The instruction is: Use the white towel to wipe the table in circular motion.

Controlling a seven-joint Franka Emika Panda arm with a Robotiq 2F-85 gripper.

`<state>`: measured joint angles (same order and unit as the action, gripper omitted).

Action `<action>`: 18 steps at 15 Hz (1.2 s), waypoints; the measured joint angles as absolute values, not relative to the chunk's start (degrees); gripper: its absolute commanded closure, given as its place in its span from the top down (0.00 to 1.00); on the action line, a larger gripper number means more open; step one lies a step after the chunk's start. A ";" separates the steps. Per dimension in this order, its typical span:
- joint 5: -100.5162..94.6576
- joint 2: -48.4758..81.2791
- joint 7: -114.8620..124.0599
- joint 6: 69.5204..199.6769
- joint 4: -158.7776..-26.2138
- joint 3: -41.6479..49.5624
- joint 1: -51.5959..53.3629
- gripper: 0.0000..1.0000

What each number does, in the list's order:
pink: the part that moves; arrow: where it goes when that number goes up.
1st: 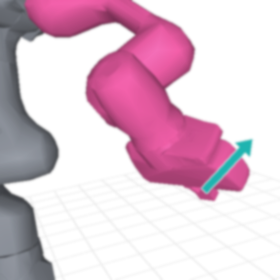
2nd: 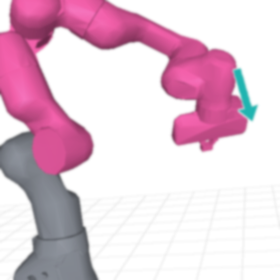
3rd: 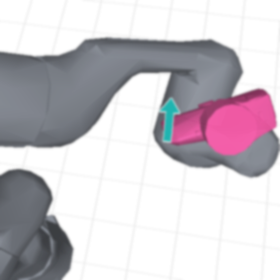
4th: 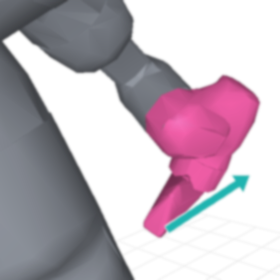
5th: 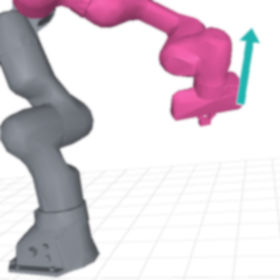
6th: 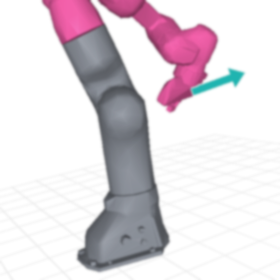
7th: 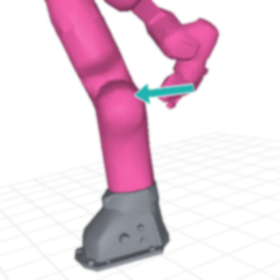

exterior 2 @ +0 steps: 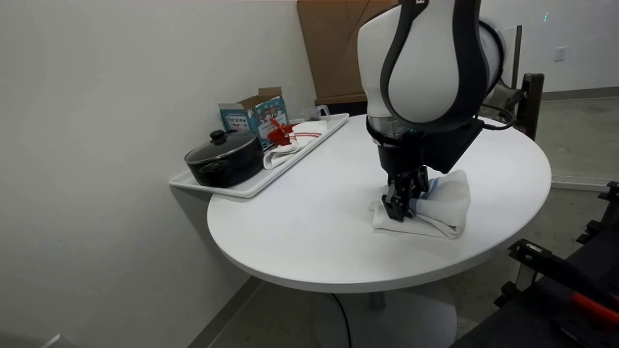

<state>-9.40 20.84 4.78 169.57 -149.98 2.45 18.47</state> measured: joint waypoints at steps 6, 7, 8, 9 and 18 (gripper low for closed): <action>-9.25 20.80 4.78 169.49 -149.98 1.64 18.11 0.77; -9.13 20.72 4.80 169.49 -149.98 1.48 17.99 0.51; -8.98 20.53 5.08 169.49 -150.01 1.45 17.95 0.38; -8.87 20.20 5.66 169.48 -150.11 1.45 17.89 0.36; -11.18 16.65 13.89 169.49 -153.67 7.66 21.31 0.01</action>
